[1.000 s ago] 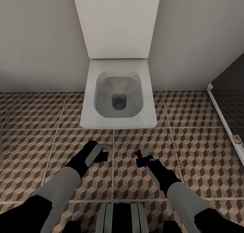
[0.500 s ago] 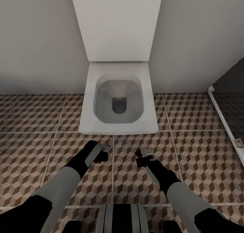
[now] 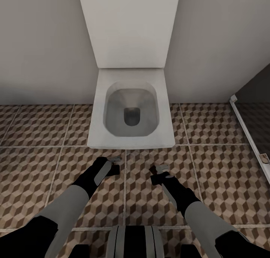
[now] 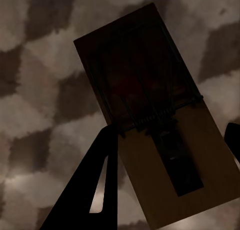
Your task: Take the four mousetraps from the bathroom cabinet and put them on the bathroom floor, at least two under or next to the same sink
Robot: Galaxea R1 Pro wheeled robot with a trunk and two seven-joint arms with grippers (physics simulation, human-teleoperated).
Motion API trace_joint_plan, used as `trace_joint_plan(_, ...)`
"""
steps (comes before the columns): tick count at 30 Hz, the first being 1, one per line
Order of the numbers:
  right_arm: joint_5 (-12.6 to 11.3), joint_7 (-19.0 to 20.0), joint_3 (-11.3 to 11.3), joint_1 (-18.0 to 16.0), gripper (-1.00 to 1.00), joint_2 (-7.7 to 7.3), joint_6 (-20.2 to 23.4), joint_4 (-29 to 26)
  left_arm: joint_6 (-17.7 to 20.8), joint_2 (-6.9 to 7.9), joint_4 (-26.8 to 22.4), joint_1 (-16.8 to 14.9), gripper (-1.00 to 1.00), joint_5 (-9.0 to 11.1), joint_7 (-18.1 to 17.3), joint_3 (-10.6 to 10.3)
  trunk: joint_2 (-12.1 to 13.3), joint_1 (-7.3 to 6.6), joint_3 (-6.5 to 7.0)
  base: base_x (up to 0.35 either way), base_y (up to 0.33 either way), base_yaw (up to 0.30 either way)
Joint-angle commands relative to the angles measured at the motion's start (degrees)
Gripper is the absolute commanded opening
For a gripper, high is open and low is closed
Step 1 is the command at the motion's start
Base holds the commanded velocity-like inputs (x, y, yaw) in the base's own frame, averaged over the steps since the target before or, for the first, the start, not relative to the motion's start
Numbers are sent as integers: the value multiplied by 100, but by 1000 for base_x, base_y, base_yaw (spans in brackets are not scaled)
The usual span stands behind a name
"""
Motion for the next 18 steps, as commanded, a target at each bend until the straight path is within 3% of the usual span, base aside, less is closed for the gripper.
trace_joint_plan(1, -61, -21, 28, -2, -100, -5, 25, -9, 10, 3, -4, -1, -100, 45, 44, -23, -1, -1, -3, 0, 0, 0)
trace_joint_plan(14, -60, -20, 28, -4, -100, -5, 25, -9, -15, 9, 252, -1, -100, 29, 42, -23, -1, -1, -3, 0, 0, 0)
trace_joint_plan(18, -60, -18, 28, -2, -100, -5, 25, -9, -217, 10, 266, -2, -100, 28, 42, -27, -1, -1, -3, 0, 0, 0)
